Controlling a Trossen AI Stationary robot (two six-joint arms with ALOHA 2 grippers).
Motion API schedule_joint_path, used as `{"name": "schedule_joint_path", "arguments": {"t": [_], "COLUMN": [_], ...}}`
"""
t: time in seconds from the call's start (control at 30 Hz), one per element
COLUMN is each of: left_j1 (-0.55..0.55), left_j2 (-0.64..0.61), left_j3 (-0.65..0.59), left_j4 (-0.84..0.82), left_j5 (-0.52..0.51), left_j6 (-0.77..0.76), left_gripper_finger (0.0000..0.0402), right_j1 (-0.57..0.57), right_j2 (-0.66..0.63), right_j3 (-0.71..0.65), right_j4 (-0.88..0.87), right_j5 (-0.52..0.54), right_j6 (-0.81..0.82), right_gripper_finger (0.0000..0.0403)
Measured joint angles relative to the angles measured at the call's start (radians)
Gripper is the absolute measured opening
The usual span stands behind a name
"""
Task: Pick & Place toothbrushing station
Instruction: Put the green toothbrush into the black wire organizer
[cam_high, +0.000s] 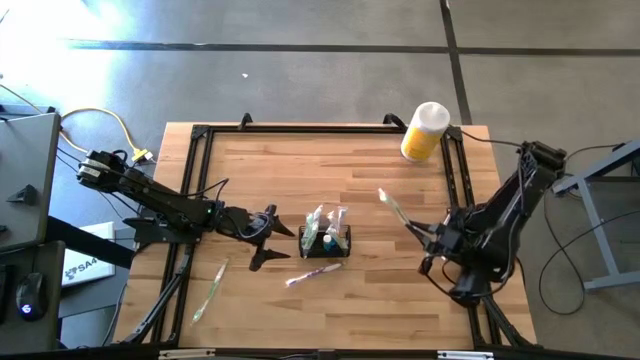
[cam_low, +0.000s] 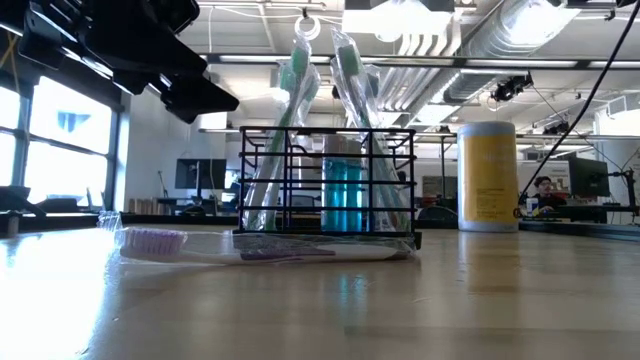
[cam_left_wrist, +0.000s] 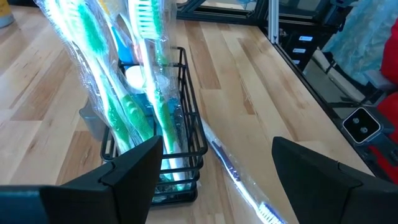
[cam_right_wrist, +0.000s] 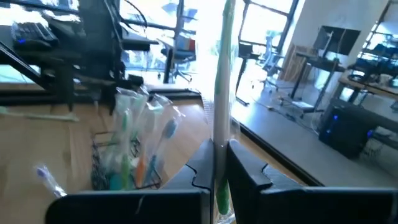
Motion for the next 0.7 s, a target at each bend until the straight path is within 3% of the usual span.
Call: {"name": "schedule_joint_path", "arguments": {"t": [0.13, 0.47, 0.7], "left_j1": [0.0, 0.0, 0.0], "left_j2": [0.0, 0.0, 0.0], "left_j3": [0.0, 0.0, 0.0], "left_j4": [0.0, 0.0, 0.0], "left_j5": [0.0, 0.001, 0.102], "left_j6": [-0.003, -0.065, -0.087], "left_gripper_finger": [0.0297, 0.0297, 0.0297], "right_j1": [0.019, 0.023, 0.023], "right_j2": [0.019, 0.082, 0.117], "right_j3": [-0.018, -0.022, -0.022], "right_j4": [0.096, 0.144, 0.262], "right_j5": [0.007, 0.0, -0.033], "right_j6": [-0.092, -0.126, -0.295], "right_gripper_finger": [0.0015, 0.0015, 0.0015]}}
